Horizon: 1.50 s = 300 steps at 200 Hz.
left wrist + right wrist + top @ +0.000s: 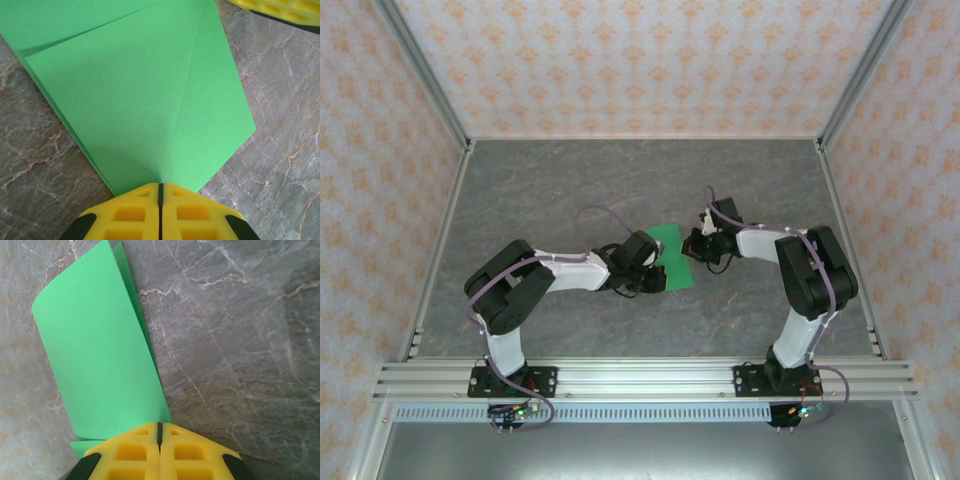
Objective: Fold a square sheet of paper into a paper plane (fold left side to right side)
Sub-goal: Fold the triangle a second time at the center of the table.
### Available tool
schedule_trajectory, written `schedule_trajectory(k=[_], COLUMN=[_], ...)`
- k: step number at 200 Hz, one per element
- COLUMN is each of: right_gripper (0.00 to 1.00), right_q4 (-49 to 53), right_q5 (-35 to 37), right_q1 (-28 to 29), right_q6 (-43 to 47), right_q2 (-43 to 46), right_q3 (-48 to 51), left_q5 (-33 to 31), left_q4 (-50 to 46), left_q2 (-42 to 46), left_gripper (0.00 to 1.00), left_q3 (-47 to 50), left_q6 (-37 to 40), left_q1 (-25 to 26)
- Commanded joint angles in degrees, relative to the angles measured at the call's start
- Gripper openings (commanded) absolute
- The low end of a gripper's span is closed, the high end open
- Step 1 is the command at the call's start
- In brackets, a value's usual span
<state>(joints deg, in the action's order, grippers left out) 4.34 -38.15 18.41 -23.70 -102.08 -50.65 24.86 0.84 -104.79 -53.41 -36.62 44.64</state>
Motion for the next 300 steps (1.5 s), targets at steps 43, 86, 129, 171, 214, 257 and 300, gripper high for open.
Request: schedule_trajectory(k=[43, 86, 129, 171, 214, 257, 300], right_gripper=[0.02, 0.02, 0.02, 0.02, 0.02, 0.02, 0.02], right_q4=[3.4, 2.7, -6.1, -8.2, -0.1, 2.6, 3.4], right_q5=[8.1, 5.0, -0.5, -0.1, 4.5, 6.0, 6.1], right_q1=[-2.9, -1.7, 4.7, 6.7, 6.7, 6.7, 6.7], right_q6=[3.0, 0.8, -6.4, -8.4, -6.0, -5.3, -4.9], right_q2=[2.1, 9.6, 10.7, 4.4, 2.1, 1.0, 0.8], right_q3=[-2.4, 1.5, 7.4, 6.1, 3.3, 2.8, 2.2], left_q5=[-0.8, -0.7, -0.8, -0.5, -0.4, -0.2, -0.7], left_q4=[-6.0, -5.5, -5.6, -5.7, -6.9, -7.4, -7.7], left_q2=[-0.8, -0.6, -0.6, -0.5, 0.3, 1.6, 3.2], left_gripper=[0.08, 0.08, 0.08, 0.08, 0.08, 0.08, 0.08], left_q3=[2.7, 2.5, 2.2, 2.1, 2.7, 5.0, 7.0], left_q6=[0.1, 0.0, 0.0, 0.1, 0.7, 0.7, 0.3], left_q1=[0.9, 0.9, 1.0, 1.0, 1.3, 1.9, 2.4])
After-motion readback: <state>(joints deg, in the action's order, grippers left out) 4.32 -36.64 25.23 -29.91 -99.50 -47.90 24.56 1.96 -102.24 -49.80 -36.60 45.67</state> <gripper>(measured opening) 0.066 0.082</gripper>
